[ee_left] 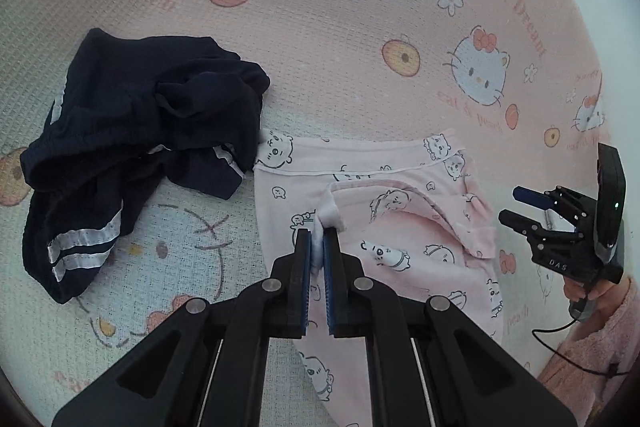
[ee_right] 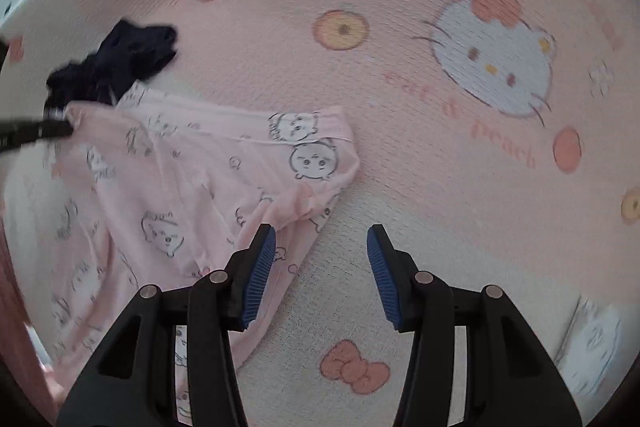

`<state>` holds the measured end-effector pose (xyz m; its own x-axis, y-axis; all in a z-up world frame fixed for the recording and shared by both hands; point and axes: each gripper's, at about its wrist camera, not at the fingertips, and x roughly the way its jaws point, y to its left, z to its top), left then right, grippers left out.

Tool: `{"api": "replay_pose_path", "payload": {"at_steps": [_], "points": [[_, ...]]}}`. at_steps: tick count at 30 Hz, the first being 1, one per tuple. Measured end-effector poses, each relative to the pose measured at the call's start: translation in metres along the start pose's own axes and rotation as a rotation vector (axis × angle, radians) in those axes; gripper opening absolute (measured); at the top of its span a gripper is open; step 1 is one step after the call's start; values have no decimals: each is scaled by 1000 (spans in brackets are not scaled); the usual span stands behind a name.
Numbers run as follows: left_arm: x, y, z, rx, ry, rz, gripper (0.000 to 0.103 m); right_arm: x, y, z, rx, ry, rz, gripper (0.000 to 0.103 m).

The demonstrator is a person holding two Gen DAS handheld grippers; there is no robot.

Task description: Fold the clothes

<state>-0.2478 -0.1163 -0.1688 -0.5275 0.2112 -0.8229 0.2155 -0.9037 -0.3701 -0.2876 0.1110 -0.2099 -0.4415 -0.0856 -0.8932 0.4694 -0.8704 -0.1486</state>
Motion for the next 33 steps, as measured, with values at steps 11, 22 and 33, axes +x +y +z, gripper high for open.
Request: {"api": "replay_pose_path", "payload": {"at_steps": [11, 22, 33], "points": [[14, 12, -1, -49, 34, -38, 7, 31, 19, 16, -109, 0, 60, 49], [15, 19, 1, -71, 49, -34, 7, -1, 4, 29, -263, -99, -3, 57], [25, 27, -3, -155, 96, -40, 8, 19, 62, 0, -821, -103, -55, 58]]}}
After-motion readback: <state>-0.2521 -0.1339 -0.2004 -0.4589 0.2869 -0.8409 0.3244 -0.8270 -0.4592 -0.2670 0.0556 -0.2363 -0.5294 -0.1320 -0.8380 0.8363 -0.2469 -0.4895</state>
